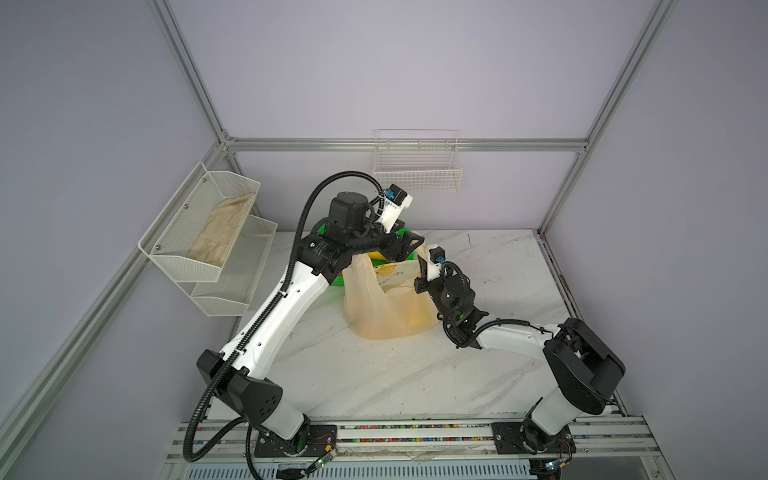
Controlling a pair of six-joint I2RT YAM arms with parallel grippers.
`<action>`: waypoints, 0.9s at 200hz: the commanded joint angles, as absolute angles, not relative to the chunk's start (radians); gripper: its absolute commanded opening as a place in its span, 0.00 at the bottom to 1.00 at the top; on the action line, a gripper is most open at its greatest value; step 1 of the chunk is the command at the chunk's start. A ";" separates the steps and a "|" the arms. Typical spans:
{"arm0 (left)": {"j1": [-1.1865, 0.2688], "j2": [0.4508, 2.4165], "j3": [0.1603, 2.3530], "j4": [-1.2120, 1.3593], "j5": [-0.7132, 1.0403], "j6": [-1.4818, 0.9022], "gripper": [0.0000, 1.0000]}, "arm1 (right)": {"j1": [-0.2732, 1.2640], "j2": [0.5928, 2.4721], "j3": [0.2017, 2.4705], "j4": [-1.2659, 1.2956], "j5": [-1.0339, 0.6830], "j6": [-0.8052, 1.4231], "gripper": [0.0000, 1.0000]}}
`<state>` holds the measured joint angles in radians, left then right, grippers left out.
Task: Place the fake fruits into the plastic bag and tie a complex knot
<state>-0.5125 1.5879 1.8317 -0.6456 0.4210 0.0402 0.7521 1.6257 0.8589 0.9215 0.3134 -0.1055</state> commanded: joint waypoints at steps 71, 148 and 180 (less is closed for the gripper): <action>-0.477 1.748 2.072 -0.762 0.592 0.117 0.55 | 0.748 1.574 0.855 0.905 0.296 -0.094 0.00; -0.473 1.784 2.088 -0.717 0.630 0.076 0.35 | 0.747 1.581 0.865 0.894 0.284 -0.095 0.00; -0.469 1.786 2.086 -0.703 0.649 0.066 0.03 | 0.747 1.571 0.862 0.878 0.287 -0.106 0.04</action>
